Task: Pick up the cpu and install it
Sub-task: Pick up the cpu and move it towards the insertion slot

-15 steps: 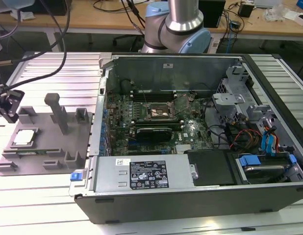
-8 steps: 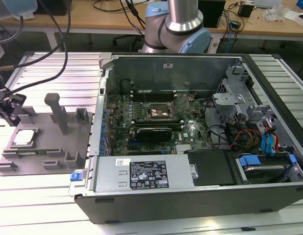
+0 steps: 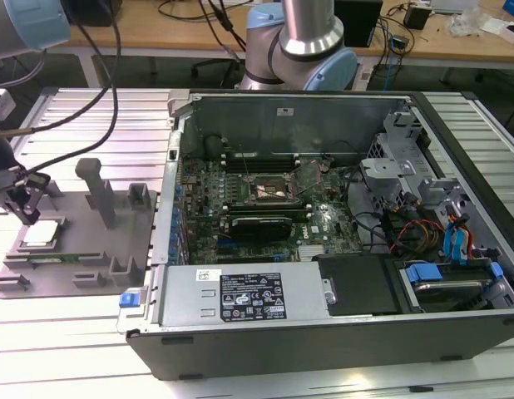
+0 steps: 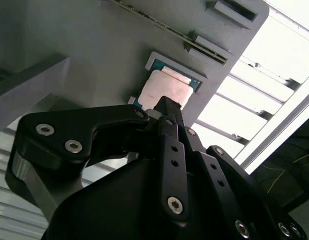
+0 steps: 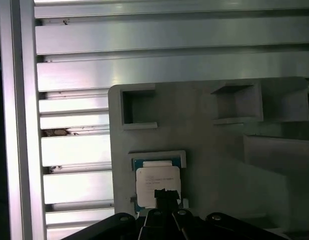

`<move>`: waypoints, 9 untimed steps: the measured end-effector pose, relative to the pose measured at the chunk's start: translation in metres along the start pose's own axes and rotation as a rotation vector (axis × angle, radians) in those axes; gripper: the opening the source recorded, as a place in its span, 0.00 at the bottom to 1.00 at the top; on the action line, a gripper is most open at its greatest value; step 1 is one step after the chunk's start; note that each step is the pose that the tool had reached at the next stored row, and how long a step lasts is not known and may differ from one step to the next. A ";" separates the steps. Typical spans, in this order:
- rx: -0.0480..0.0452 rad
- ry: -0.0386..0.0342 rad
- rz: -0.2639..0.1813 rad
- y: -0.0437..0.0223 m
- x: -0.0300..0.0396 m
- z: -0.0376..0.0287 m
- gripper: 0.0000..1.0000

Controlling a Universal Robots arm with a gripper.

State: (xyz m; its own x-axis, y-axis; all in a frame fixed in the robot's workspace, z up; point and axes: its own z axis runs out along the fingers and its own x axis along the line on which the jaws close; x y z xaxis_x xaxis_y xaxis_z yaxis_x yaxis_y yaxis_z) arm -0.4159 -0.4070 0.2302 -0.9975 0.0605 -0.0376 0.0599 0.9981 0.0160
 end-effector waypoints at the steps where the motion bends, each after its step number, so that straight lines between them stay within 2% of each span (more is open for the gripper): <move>1: 0.0003 -0.0001 0.000 0.0000 0.0003 0.0016 0.11; 5: 0.0044 -0.0001 0.000 -0.0002 0.0013 0.0102 0.11; 9: 0.0054 -0.0001 0.000 -0.0003 0.0018 0.0149 0.11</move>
State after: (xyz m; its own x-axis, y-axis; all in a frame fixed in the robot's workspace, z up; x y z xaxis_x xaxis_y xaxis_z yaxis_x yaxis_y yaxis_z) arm -0.4171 -0.4070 0.2152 -0.9975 0.0603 -0.0377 0.0599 0.9981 0.0107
